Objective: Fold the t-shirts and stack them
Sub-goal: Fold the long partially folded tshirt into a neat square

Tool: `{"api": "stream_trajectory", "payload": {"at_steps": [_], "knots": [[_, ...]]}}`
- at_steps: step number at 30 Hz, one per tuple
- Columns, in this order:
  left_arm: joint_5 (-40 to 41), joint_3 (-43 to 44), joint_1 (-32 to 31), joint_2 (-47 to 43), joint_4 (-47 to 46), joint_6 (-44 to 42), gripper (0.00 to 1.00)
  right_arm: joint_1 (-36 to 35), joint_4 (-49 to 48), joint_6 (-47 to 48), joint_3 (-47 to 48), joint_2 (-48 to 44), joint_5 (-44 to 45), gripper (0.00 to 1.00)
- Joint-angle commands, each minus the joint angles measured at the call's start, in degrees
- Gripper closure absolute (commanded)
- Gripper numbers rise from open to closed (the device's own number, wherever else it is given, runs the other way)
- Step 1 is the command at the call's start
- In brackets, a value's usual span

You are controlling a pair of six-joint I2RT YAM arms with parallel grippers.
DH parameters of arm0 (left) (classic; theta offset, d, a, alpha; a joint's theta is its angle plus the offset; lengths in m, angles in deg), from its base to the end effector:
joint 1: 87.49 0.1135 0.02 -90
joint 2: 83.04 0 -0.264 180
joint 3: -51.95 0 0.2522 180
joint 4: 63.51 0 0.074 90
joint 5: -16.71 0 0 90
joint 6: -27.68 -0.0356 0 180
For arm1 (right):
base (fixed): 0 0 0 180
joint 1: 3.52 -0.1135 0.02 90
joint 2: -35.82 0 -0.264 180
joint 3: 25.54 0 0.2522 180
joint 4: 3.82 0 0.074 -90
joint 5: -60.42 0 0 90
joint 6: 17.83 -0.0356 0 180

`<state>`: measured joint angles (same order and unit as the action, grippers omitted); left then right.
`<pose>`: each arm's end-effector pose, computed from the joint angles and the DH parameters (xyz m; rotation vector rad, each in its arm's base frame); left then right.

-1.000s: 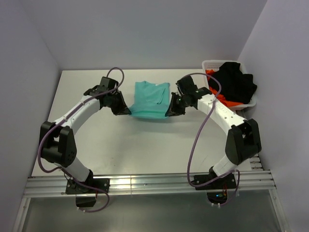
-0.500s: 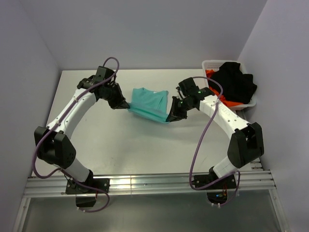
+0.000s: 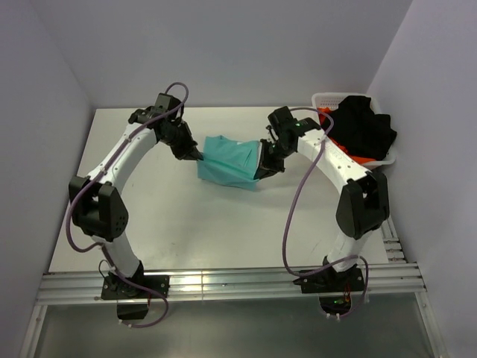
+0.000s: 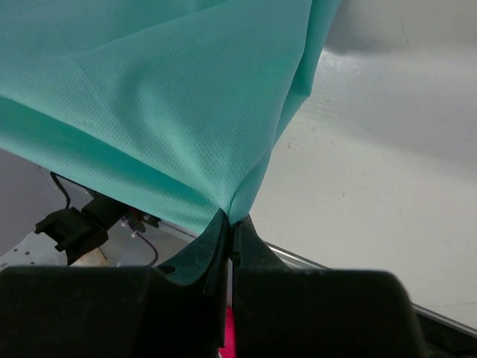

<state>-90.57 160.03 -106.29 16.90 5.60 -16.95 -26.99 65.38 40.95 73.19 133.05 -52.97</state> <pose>0.3446 -0.1285 0.3148 -0.5317 2.7274 -0.7393 0.3116 0.1507 0.2833 0.0774 2.8804 0.7900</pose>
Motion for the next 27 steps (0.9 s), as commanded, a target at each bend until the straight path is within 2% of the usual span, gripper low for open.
{"api": "stream_trajectory", "payload": {"at_steps": [1,4,7,8,9,10,11,12,13,14,16,17,18,20,25,27], "knots": [[0.6,4.4,2.4,2.9,-0.9,0.2,1.00,1.2,6.3,2.7,5.8,3.9,2.3,1.00],[-1.6,7.8,3.8,7.6,-2.1,0.3,1.00,2.3,8.4,3.3,13.3,10.0,2.2,1.00],[-2.8,15.1,5.8,15.4,-3.1,0.0,1.00,3.6,9.2,2.3,24.7,18.8,2.7,1.00],[-2.8,21.4,6.3,20.7,-3.2,-0.6,1.00,4.9,9.4,1.5,28.3,21.6,3.4,1.00],[-2.7,24.8,6.9,23.5,-4.0,-1.0,0.99,5.6,9.2,-0.8,36.2,27.7,3.8,1.00],[-2.3,28.8,8.2,26.6,-5.2,-1.2,0.94,6.5,8.6,-2.2,40.5,31.0,4.2,1.00],[-3.2,36.2,9.0,32.4,-5.8,-1.2,0.83,8.1,8.8,-3.9,49.5,34.3,5.0,0.79],[-5.1,38.1,9.8,34.5,-7.3,0.0,0.70,8.9,9.2,-7.7,54.0,40.3,5.5,0.02],[-7.7,41.2,12.2,38.4,-9.8,1.1,0.48,9.7,10.2,-9.2,58.0,42.8,5.9,0.00],[-9.2,41.9,13.4,39.5,-10.6,2.2,0.31,10.4,10.6,-10.3,62.4,44.4,6.1,0.00],[-10.8,41.6,16.5,40.0,-11.0,2.6,0.28,11.8,8.1,-11.4,60.2,43.4,7.6,0.00],[-11.4,39.7,17.3,38.8,-11.6,2.3,0.27,12.2,6.1,-11.5,52.7,41.5,8.2,0.00],[-10.9,39.2,17.9,38.2,-11.5,2.0,0.27,12.6,3.6,-11.3,48.4,36.7,9.5,0.00],[-10.8,37.8,18.6,36.7,-11.5,1.3,0.27,12.9,-1.9,-11.1,39.2,32.9,10.6,0.00],[-9.7,33.6,18.6,34.4,-10.7,0.3,0.31,13.0,-4.5,-8.1,31.7,28.4,9.1,0.00],[-8.7,31.3,18.6,32.9,-9.7,-0.6,0.32,12.7,-7.2,-8.0,25.5,26.4,7.5,0.00]]}}
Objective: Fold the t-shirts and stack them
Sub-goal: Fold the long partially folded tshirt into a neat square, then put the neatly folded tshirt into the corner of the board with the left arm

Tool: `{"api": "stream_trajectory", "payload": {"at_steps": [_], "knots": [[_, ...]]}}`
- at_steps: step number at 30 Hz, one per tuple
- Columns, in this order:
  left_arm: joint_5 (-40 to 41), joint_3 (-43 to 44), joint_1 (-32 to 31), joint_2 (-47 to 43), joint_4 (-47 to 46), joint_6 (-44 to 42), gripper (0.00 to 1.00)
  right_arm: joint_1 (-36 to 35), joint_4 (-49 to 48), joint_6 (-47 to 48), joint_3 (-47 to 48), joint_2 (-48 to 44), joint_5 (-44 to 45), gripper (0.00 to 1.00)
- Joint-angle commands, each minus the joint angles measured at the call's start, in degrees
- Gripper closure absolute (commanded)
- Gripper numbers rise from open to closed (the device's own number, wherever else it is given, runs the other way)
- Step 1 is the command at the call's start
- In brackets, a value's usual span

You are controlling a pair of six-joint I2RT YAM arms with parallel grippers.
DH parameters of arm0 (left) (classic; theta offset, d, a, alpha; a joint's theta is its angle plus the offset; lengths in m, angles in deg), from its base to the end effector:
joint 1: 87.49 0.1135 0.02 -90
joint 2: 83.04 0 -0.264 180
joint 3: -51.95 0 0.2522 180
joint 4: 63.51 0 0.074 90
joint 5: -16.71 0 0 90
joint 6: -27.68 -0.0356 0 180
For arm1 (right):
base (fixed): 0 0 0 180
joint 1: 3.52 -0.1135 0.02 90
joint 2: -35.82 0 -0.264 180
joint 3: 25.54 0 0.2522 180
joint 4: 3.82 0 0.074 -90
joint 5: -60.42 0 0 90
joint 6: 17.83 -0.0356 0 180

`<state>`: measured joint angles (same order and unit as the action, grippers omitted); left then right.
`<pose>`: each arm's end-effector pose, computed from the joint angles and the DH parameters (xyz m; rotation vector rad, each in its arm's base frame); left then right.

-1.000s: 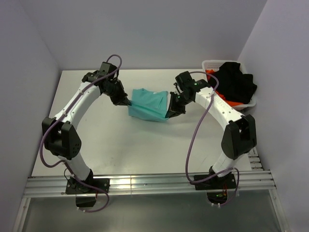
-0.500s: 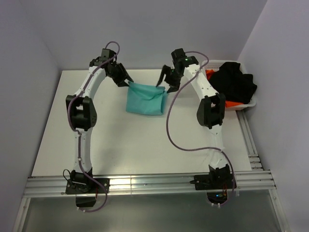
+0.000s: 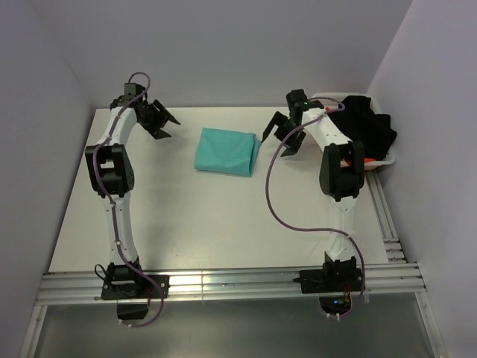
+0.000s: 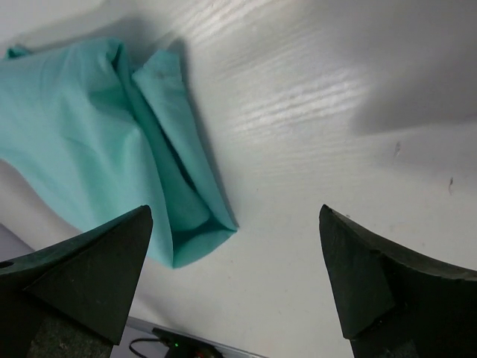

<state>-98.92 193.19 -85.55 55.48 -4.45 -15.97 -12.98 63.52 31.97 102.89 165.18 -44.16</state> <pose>0.5287 0.0025 0.2120 -0.9126 2.4793 -0.8564 0.4717 0.0877 0.2128 0.6881 2.7675 0.5608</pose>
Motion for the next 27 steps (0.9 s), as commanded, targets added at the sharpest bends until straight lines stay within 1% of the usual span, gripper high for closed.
{"api": "stream_trajectory", "payload": {"at_steps": [1,2,3,4,6,8,10,12,16,23,26,27], "knots": [[0.3,-2.7,-2.3,-6.2,0.6,-1.9,0.34,-1.4,-9.1,0.9,-6.4,-6.5,-2.4,0.00],[0.7,-4.5,-2.5,-7.5,0.6,-2.5,0.34,-1.7,-10.5,0.7,-9.6,-7.0,-3.7,0.00],[1.0,-6.1,-2.7,-8.4,0.2,-2.6,0.34,-1.8,-11.7,0.5,-10.6,-7.5,-4.2,0.00],[1.5,-10.6,-3.2,-11.2,-2.4,-2.8,0.34,-2.1,-13.8,0.7,-11.2,-7.4,-4.8,0.00],[1.8,-15.9,-3.6,-14.6,-7.1,-2.4,0.34,-2.7,-15.0,1.0,-11.1,-6.1,-5.9,0.00],[1.4,-21.8,-3.9,-18.2,-8.8,-2.1,0.34,-3.1,-16.0,0.9,-10.3,-4.1,-7.8,0.00],[1.5,-25.0,-3.9,-19.8,-8.7,-2.2,0.34,-3.2,-18.2,-0.2,-10.2,-3.0,-8.9,0.00],[2.3,-26.5,-3.9,-21.4,-8.1,-3.2,0.35,-3.5,-20.1,-1.4,-10.1,-1.3,-9.7,0.00],[3.9,-30.8,-3.9,-25.0,-7.8,-4.4,0.35,-4.3,-19.9,-2.2,-7.4,1.7,-9.9,0.00],[5.1,-33.3,-3.7,-27.3,-6.7,-5.5,0.36,-5.1,-21.7,-3.8,-7.2,3.2,-10.0,0.01],[5.2,-33.7,-3.7,-27.5,-6.5,-5.7,0.37,-6.1,-22.5,-4.4,-6.3,4.7,-10.7,0.49],[5.2,-33.7,-3.7,-27.3,-6.5,-5.7,0.37,-6.4,-22.2,-4.5,-5.9,5.0,-10.7,0.75]]}}
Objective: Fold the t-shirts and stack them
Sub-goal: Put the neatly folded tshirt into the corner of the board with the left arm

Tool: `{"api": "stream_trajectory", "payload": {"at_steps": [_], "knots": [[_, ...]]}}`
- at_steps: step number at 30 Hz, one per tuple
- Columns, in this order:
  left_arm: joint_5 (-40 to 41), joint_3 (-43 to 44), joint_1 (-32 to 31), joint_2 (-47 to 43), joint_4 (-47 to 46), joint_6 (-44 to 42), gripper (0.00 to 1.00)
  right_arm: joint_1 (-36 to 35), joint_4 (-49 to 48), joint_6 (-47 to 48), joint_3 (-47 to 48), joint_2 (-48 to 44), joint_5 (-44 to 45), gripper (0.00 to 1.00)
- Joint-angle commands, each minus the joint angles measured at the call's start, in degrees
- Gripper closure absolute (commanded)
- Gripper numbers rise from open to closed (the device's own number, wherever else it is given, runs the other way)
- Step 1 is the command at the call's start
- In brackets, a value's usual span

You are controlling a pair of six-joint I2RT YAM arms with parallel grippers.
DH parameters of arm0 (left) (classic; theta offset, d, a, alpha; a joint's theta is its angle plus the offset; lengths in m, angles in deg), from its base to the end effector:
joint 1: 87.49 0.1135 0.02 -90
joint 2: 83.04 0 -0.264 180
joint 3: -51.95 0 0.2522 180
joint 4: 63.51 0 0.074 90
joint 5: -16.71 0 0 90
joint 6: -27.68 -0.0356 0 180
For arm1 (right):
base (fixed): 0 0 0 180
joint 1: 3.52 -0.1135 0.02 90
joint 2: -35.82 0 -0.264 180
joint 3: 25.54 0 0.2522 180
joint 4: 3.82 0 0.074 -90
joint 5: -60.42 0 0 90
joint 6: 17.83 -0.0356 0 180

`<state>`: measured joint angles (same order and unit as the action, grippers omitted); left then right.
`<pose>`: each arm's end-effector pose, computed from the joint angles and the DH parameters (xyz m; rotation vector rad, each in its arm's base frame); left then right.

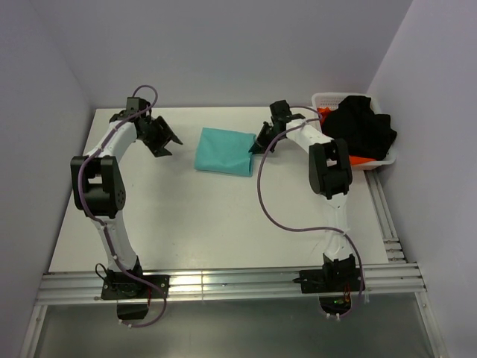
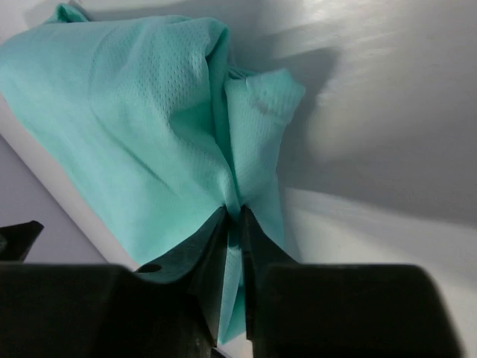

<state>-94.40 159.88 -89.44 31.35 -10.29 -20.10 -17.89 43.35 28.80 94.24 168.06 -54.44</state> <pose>0.4331 -0.0276 0.2330 -0.7995 2.5756 -0.7394 0.4782 0.1380 0.1628 0.5289 2.7018 0.8906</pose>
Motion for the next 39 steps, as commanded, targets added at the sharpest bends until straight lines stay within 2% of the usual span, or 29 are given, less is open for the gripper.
{"api": "stream_trajectory", "payload": {"at_steps": [1,4,5,16,17,18,19,20,21,27,34,39], "knots": [[0.9,-0.5,0.2,-2.8,-0.9,-1.8,0.37,-1.9,-1.6,-1.4,3.3,2.7,-0.2,0.84],[1.2,-0.8,0.3,-1.6,-1.9,-2.3,0.37,-3.1,-0.5,-1.4,6.2,4.1,0.6,0.98],[1.5,-0.8,0.3,-1.2,-2.3,-2.5,0.37,-3.2,-0.2,-1.6,6.8,4.8,0.8,1.00],[1.3,1.7,1.1,1.5,-2.3,-2.9,0.37,-6.6,0.4,-5.1,18.2,11.0,-0.5,1.00],[1.5,1.7,1.1,1.8,-2.2,-3.0,0.37,-6.8,1.0,-5.1,18.5,10.9,-0.3,0.89],[1.4,1.5,1.2,2.2,-2.4,-3.3,0.37,-6.8,0.9,-4.9,17.9,10.7,0.0,0.71],[1.3,1.2,1.2,2.3,-2.7,-3.3,0.37,-6.7,0.9,-4.4,17.4,9.4,0.5,0.47],[1.2,0.8,1.3,2.5,-4.1,-3.3,0.37,-6.5,0.9,-4.0,16.6,8.6,1.1,0.12],[0.6,0.0,1.3,2.8,-5.1,-3.4,0.37,-6.2,0.5,-3.7,14.5,7.7,1.5,0.00],[0.7,-1.3,1.2,6.4,-9.8,-3.2,0.37,-2.9,0.7,-0.8,8.1,1.0,3.4,0.00],[-3.0,0.5,0.3,13.1,-17.0,-1.4,0.36,0.9,0.5,1.6,-1.8,-10.2,4.6,0.00],[-6.3,1.4,-1.7,17.2,-21.8,1.5,0.37,3.2,2.0,3.3,-5.5,-14.6,4.1,0.00]]}}
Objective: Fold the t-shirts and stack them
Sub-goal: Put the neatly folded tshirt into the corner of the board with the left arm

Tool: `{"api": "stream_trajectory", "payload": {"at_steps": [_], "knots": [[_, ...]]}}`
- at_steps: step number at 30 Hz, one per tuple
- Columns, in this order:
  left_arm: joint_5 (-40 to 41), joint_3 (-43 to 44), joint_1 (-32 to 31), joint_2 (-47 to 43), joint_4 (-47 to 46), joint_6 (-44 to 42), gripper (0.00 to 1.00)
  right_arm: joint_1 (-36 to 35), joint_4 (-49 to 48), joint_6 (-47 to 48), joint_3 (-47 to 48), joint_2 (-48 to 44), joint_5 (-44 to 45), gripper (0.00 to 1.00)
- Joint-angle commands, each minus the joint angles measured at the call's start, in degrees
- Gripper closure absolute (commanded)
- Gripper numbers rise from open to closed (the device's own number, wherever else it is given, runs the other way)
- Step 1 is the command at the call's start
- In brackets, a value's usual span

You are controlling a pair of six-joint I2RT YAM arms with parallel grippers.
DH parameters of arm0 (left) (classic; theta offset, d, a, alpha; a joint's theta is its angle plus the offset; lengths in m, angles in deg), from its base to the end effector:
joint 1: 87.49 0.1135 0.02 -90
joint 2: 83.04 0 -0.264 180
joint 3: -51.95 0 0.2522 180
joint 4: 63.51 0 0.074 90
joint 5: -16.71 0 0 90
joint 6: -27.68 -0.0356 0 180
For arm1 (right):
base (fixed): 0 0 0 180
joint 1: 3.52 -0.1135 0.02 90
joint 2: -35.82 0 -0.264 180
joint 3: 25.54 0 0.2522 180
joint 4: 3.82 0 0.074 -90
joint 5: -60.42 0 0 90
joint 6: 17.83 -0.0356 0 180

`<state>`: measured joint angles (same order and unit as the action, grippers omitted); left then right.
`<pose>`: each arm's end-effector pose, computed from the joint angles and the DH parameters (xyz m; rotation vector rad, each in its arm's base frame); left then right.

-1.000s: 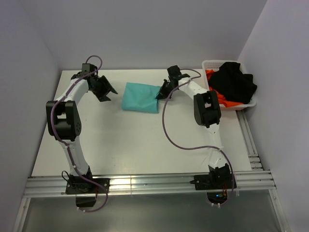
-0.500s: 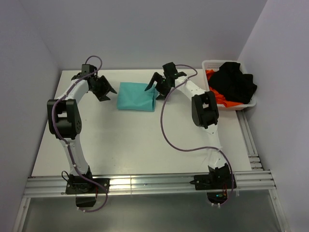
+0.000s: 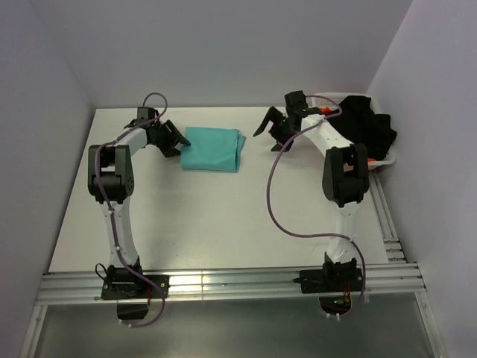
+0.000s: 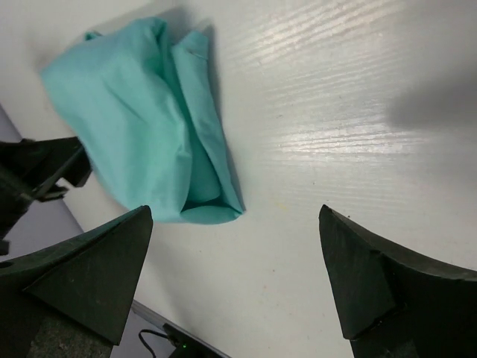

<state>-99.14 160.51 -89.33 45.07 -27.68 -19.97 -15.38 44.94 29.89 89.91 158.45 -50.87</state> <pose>0.4801 -0.0310 0.1496 -0.7305 2.5204 -0.8634 0.4599 0.1098 0.2155 0.5504 2.6083 0.8164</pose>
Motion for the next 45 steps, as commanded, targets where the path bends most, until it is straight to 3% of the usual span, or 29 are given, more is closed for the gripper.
{"api": "stream_trajectory", "payload": {"at_steps": [1,7,8,11,19,27,28,31,32,34,35,45], "knots": [[-1.6,1.3,-2.1,4.1,-4.3,1.3,0.38,0.9,0.4,2.2,-1.8,-5.5,0.5,0.00],[-1.4,3.2,-4.9,7.6,-3.7,2.2,0.61,3.2,0.7,2.5,-4.2,-7.1,0.0,0.00],[-1.2,3.1,-5.4,7.8,-3.8,2.3,0.74,3.4,1.2,2.6,-4.2,-7.1,0.1,0.00],[0.0,3.1,-5.6,8.0,-3.5,2.7,0.97,4.4,1.4,3.3,-4.7,-7.8,0.2,0.01],[1.9,11.4,-1.2,9.3,1.0,0.2,1.00,6.1,1.2,3.9,-8.7,-9.9,0.3,0.02],[14.0,27.8,13.7,10.2,13.0,-8.7,0.99,7.2,2.1,4.9,-10.7,-12.6,0.9,0.02],[15.1,29.2,15.0,10.1,13.8,-8.9,0.98,7.4,2.1,4.9,-11.1,-12.9,1.0,0.02],[18.4,33.9,20.7,8.8,15.4,-8.8,0.74,7.5,1.9,5.1,-12.2,-13.2,0.7,0.02],[18.7,36.0,23.0,7.9,15.5,-8.9,0.51,7.5,1.6,5.1,-12.7,-13.1,0.6,0.02],[21.6,37.4,24.9,6.2,15.1,-9.1,0.33,7.6,1.6,5.0,-13.0,-13.2,0.6,0.02],[21.6,36.1,26.4,3.7,14.0,-9.0,0.01,7.6,1.7,5.1,-12.9,-13.1,0.5,0.02],[15.1,33.6,30.8,-4.9,11.8,-8.0,0.00,7.5,1.5,5.5,-13.9,-13.5,0.6,0.02]]}}
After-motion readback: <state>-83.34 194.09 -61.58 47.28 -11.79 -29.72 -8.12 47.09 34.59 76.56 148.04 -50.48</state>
